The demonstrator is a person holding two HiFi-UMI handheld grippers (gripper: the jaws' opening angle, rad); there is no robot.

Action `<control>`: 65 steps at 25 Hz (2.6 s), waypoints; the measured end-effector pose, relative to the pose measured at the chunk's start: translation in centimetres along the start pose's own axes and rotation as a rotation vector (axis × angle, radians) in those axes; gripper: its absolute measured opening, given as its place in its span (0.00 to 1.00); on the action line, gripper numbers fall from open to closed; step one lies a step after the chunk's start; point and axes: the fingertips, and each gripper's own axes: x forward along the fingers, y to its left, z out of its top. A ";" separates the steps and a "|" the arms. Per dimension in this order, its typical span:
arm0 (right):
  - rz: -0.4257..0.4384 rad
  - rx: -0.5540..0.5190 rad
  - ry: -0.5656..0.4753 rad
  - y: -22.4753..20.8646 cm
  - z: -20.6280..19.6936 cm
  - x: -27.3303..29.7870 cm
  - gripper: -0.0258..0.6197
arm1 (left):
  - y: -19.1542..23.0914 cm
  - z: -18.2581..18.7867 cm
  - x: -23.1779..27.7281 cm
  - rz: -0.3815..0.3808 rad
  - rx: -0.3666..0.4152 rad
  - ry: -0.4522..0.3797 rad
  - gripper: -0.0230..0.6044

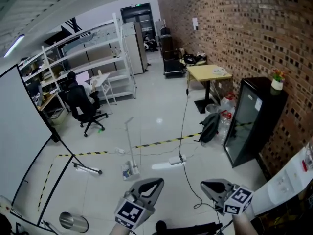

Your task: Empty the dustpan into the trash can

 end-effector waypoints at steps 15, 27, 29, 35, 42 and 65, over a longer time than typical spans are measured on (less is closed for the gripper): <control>0.129 -0.090 0.072 0.8 2.5 6.2 0.06 | 4.9 0.1 2.9 -0.015 0.014 -0.025 0.03; 0.201 -0.100 0.125 -0.7 3.9 19.8 0.06 | 18.6 -5.3 0.4 0.093 -0.090 -0.016 0.03; 0.211 -0.107 0.133 -0.5 4.4 22.3 0.06 | 21.1 -5.9 -0.3 0.106 -0.100 -0.024 0.03; 0.256 -0.140 0.133 -0.1 5.7 28.9 0.06 | 26.8 -7.4 -2.1 0.164 -0.114 -0.043 0.03; 0.316 -0.155 0.138 2.2 6.4 34.0 0.06 | 31.1 -8.8 -4.4 0.210 -0.125 -0.057 0.03; 0.562 -0.096 0.083 -5.3 6.7 44.8 0.06 | 39.4 -11.3 -1.2 0.450 -0.138 0.093 0.03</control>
